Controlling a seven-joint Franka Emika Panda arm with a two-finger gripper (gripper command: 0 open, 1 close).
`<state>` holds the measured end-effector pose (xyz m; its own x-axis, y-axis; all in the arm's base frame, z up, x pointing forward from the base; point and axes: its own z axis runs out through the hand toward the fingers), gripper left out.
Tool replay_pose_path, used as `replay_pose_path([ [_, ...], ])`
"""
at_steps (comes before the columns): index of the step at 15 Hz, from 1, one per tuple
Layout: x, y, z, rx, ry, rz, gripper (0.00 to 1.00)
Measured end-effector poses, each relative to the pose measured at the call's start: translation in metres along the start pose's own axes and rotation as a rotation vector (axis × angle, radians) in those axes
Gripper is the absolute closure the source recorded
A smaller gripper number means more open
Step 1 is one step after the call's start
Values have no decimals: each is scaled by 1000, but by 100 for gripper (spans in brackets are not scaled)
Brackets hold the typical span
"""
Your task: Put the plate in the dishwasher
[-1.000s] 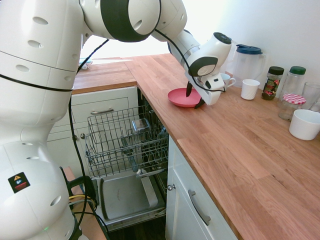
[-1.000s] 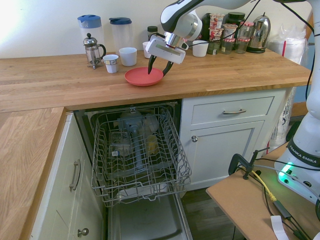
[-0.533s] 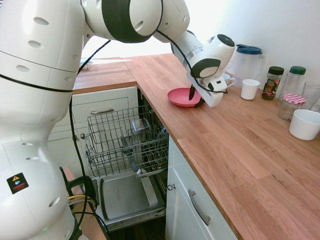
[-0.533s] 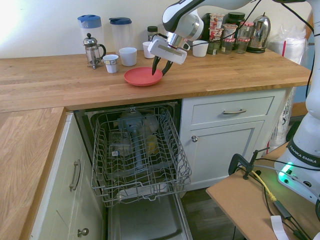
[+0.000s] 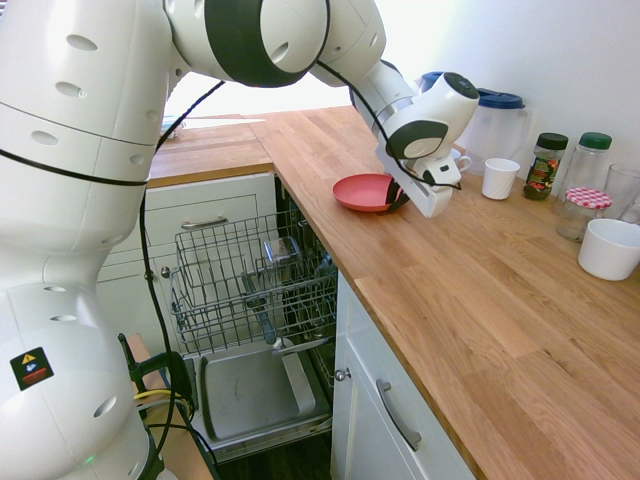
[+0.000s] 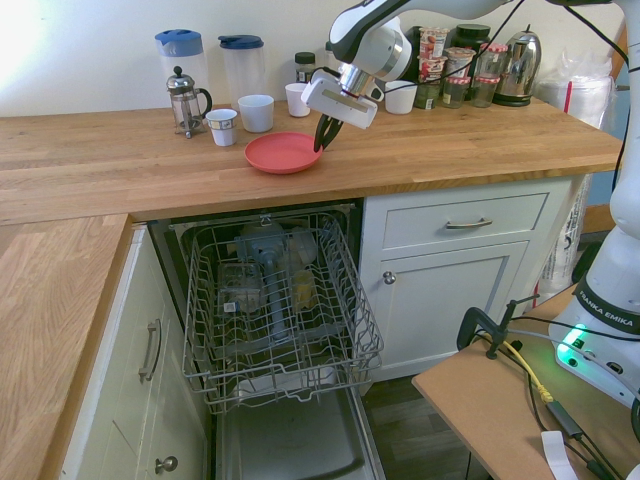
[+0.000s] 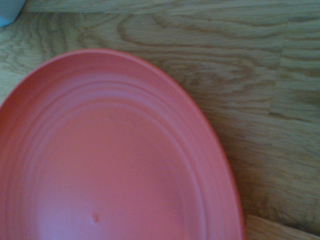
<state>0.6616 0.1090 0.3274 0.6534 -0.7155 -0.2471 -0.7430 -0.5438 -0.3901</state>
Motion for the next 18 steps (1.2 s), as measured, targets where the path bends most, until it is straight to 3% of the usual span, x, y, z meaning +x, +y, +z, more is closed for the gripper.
replay_pose_path([
  [5,-4,-11,-34,43,43,-98,100],
  [9,-40,-40,-96,39,178,-260,100],
  [14,-141,-81,-150,-27,430,-510,100],
  [18,-246,-76,-176,-56,631,-725,100],
])
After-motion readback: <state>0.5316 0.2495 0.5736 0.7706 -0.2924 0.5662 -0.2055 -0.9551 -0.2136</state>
